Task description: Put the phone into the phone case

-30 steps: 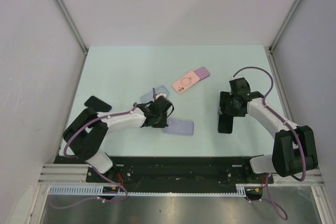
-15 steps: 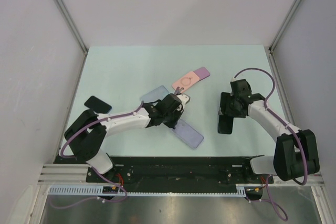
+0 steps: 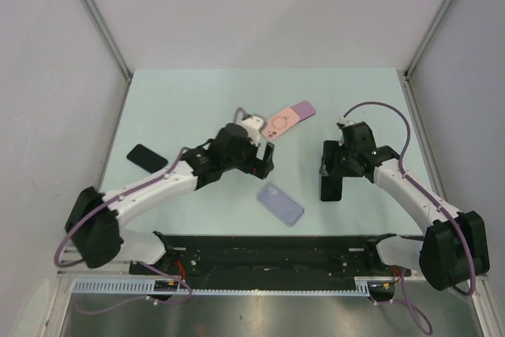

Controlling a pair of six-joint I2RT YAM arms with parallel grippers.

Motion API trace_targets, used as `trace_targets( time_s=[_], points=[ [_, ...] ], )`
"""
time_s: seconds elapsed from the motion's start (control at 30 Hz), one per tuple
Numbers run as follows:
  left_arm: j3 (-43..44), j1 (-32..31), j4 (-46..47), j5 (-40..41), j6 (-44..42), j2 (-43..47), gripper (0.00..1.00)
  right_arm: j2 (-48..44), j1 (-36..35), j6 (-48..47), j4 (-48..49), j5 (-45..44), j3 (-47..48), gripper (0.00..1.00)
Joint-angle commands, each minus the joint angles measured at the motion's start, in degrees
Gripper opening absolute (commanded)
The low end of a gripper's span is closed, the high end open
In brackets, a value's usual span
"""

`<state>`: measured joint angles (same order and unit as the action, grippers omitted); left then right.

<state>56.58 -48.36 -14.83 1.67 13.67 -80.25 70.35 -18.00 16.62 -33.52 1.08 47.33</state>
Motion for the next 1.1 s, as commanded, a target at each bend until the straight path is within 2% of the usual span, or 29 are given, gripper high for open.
trace_targets(
  time_s=[0.0, 0.13, 0.27, 0.37, 0.47, 0.63, 1.07],
  points=[
    [-5.5, 6.9, 1.2, -2.3, 10.5, 11.8, 1.0, -4.3, -3.5, -3.0, 2.4, 5.3, 0.9, 0.42],
    [-10.0, 11.8, -2.7, -5.0, 12.2, 16.5, 1.0, -4.6, -6.5, -4.0, 0.7, 9.4, 3.2, 0.42],
    [-10.0, 12.6, -8.5, -3.3, 10.9, 18.2, 1.0, -3.2, -12.7, -4.4, -2.3, 9.3, 5.9, 0.41],
    [-12.4, 13.6, -8.4, -3.8, 11.3, 20.1, 1.0, -2.6, -17.3, -4.6, -3.0, 7.9, 7.5, 0.4],
    [-13.8, 16.1, -7.7, -6.4, 15.4, 20.2, 1.0, -1.4, -20.7, -4.4, -3.0, 6.7, 9.3, 0.41],
    [-17.0, 23.6, -7.7, -12.2, 18.0, 18.3, 1.0, 2.6, -23.7, -4.4, -3.7, 5.4, 11.6, 0.4],
    [-17.8, 25.2, -7.4, -10.7, 17.6, 20.4, 1.0, 10.0, -31.0, -6.4, 1.0, 3.4, 13.1, 0.4]
  ],
)
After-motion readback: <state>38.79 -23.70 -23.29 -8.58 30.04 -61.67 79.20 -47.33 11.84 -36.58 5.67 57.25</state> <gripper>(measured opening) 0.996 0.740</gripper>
